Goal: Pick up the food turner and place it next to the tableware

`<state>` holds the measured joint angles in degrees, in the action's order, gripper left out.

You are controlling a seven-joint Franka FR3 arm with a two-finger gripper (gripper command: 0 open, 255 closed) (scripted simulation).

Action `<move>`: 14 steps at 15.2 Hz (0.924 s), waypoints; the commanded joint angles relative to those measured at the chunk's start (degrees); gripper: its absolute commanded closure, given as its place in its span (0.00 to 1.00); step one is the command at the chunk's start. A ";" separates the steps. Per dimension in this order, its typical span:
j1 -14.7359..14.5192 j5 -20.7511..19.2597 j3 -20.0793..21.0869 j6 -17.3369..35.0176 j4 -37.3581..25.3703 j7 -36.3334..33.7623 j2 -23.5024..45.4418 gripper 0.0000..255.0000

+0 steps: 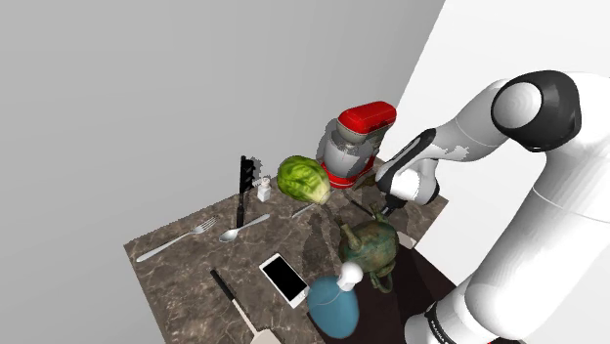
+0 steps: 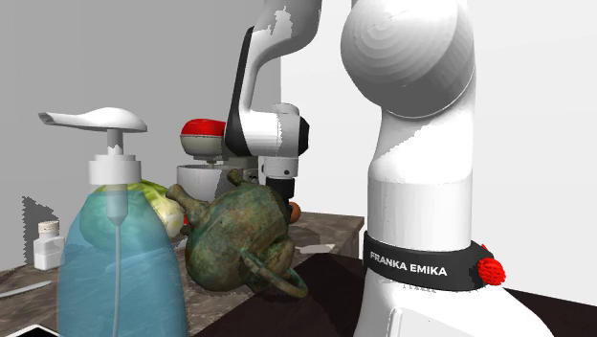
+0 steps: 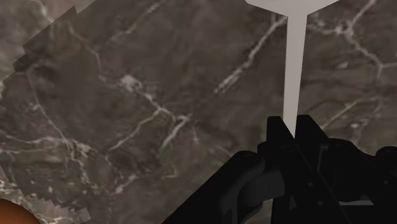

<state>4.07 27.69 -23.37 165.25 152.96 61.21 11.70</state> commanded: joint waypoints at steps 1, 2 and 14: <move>0.00 0.00 0.00 0.00 0.00 0.00 0.01 1.00; 0.01 0.02 0.01 0.00 0.00 0.01 0.01 1.00; -4.38 -23.90 -9.31 -8.98 1.92 -17.80 -13.45 1.00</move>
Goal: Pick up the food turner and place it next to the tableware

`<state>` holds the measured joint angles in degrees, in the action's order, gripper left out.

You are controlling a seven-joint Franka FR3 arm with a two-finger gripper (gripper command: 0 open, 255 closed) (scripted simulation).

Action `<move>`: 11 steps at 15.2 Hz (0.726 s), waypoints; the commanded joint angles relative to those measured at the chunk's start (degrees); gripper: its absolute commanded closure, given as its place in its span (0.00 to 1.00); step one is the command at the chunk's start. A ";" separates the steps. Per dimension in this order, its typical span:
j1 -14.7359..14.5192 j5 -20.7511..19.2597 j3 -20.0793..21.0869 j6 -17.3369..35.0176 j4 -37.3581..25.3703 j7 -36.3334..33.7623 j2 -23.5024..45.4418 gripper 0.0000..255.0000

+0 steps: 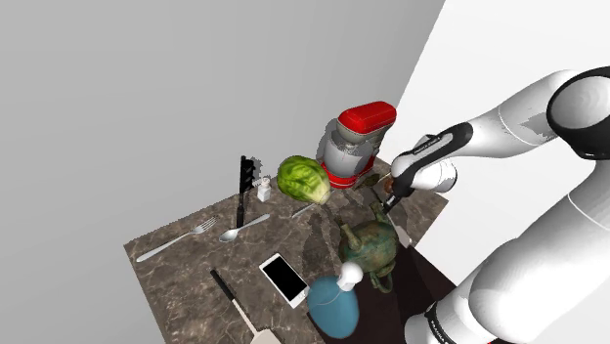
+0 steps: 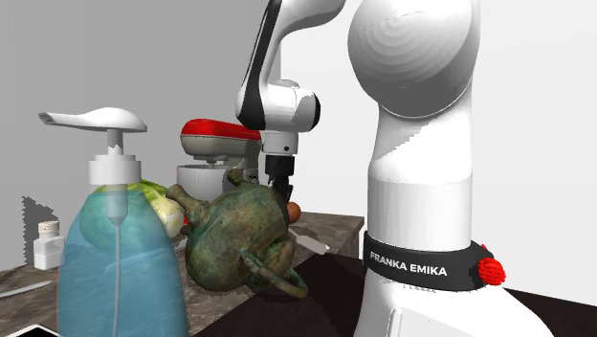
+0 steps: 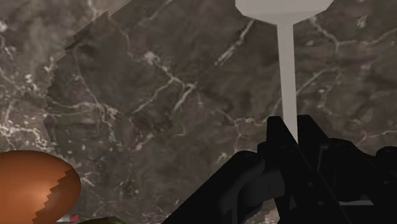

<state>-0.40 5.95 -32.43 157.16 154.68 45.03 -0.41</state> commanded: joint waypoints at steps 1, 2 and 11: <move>0.35 -3.67 -0.27 -1.81 0.18 -2.73 -2.41 1.00; 0.63 -5.05 -0.23 -2.75 0.13 -3.74 -3.47 1.00; -1.79 -10.59 7.23 -3.87 4.02 -18.70 -9.09 1.00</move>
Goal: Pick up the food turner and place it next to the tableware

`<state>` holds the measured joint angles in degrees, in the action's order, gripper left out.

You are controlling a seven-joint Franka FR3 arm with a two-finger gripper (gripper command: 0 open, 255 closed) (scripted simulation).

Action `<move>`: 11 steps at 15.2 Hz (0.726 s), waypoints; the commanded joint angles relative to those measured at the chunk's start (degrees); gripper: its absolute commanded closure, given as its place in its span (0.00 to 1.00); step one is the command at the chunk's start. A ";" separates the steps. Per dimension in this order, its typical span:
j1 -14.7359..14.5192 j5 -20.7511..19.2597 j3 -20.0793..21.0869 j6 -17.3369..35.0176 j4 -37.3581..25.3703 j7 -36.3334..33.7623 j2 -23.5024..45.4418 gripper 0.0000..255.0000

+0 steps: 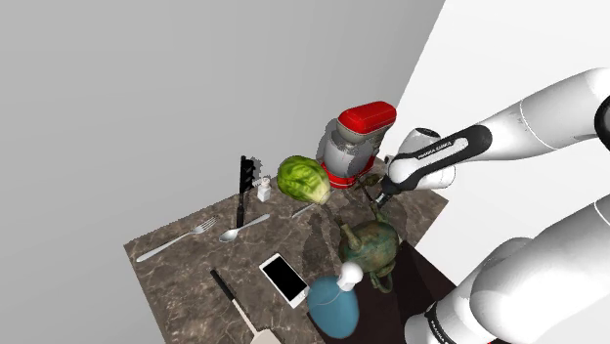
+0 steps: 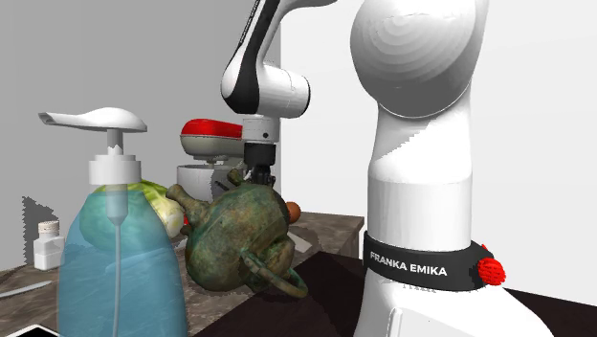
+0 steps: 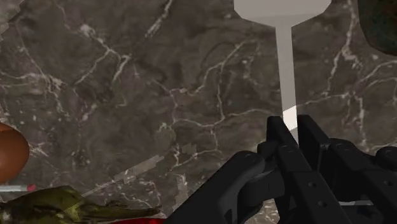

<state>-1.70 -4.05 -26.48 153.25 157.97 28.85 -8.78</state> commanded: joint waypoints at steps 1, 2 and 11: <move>-1.14 -0.69 2.53 0.16 1.15 -4.52 -1.02 1.00; -1.87 -0.74 3.74 0.27 1.48 -6.50 -1.24 1.00; -9.32 1.22 14.53 0.68 0.89 -22.91 -0.08 1.00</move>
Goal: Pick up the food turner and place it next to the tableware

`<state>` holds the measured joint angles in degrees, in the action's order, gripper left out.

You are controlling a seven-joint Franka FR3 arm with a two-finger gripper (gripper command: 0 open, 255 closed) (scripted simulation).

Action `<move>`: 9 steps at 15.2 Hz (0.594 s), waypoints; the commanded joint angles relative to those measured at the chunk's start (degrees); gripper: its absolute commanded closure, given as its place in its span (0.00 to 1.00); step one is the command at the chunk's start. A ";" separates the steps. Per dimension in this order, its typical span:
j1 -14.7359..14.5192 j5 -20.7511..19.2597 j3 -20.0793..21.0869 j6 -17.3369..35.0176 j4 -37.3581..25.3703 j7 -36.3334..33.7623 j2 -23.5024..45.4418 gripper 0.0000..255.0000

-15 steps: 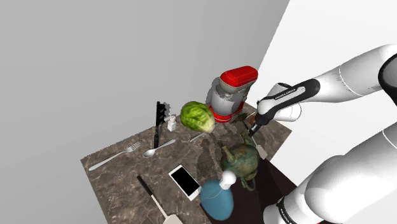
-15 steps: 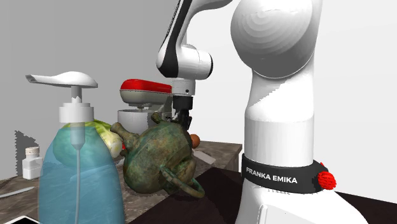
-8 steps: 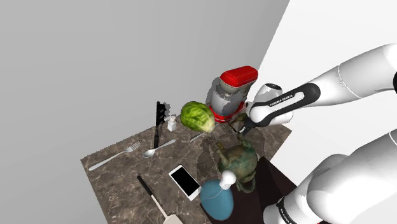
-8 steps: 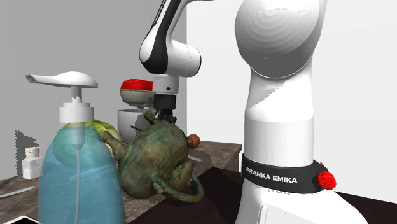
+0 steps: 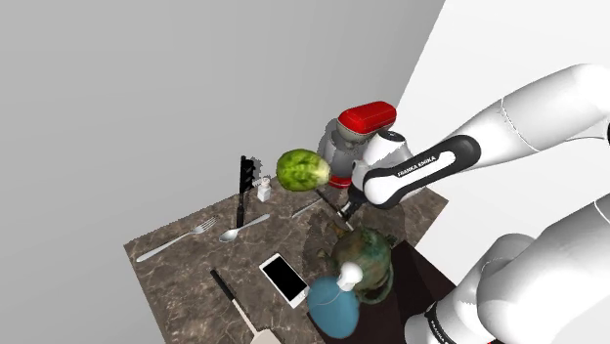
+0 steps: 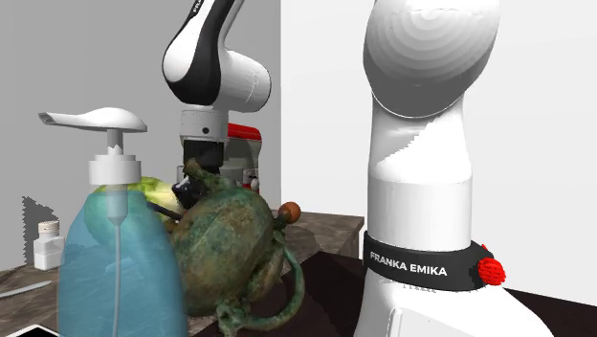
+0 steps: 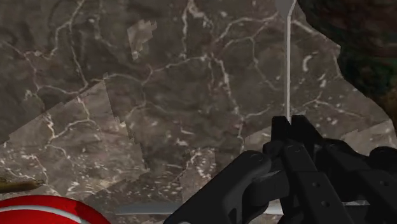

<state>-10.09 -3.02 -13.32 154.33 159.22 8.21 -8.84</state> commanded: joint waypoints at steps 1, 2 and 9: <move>-1.80 0.48 2.49 -0.43 -0.82 -3.97 0.44 1.00; -2.65 0.75 3.59 -0.49 -1.37 -5.67 0.95 1.00; -8.54 1.61 11.08 -1.65 -7.94 -18.23 6.48 1.00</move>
<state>-17.63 -1.51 -3.45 152.63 152.36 -7.75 -3.56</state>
